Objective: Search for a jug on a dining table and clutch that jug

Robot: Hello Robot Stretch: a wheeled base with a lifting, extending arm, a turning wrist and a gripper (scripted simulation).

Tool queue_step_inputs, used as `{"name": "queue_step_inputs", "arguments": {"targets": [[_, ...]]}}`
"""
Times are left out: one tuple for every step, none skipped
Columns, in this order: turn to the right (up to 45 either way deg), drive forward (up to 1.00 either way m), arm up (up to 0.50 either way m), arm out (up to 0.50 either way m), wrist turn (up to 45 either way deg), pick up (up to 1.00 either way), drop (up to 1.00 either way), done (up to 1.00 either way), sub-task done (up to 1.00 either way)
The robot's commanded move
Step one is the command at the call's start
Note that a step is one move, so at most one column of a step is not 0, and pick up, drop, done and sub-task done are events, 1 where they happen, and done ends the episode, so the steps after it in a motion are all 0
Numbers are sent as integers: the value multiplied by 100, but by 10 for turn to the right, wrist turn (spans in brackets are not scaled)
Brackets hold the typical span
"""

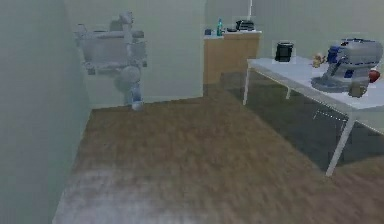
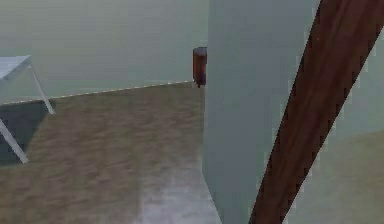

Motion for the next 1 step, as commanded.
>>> {"name": "queue_step_inputs", "arguments": {"targets": [[330, 0, 0, 0, 0, 0, 0, 0, 0]]}}
